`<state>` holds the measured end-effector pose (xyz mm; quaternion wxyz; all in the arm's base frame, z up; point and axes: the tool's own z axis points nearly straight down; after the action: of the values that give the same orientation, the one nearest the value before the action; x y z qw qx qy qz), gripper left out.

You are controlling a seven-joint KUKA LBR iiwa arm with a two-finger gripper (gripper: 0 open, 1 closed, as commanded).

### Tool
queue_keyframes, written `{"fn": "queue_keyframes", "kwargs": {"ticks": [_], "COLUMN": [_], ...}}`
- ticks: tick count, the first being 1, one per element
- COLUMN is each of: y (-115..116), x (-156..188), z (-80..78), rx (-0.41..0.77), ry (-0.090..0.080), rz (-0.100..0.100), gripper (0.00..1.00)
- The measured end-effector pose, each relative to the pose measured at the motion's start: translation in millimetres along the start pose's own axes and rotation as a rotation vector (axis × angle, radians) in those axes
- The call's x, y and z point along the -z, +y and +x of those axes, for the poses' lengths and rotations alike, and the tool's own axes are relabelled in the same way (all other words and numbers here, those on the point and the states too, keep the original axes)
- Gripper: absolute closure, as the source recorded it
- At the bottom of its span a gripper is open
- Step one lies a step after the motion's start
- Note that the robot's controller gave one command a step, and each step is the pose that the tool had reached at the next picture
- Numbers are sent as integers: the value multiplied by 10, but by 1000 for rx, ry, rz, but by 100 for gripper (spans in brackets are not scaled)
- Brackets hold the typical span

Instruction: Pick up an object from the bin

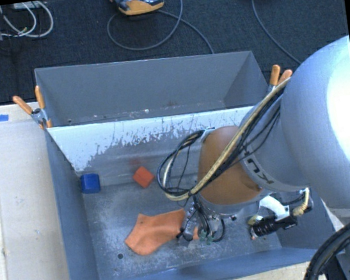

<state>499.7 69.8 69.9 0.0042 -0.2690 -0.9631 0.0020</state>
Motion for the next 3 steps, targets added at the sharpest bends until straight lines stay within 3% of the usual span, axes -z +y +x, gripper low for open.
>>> {"fn": "queue_keyframes", "kwargs": {"ticks": [1,2,3], "y": [0,30,35], "x": [0,481,773], "z": [0,3,-90], "rx": [0,14,26], "ry": [0,6,-3], "rz": [0,5,-2], "gripper": [100,100,100]}}
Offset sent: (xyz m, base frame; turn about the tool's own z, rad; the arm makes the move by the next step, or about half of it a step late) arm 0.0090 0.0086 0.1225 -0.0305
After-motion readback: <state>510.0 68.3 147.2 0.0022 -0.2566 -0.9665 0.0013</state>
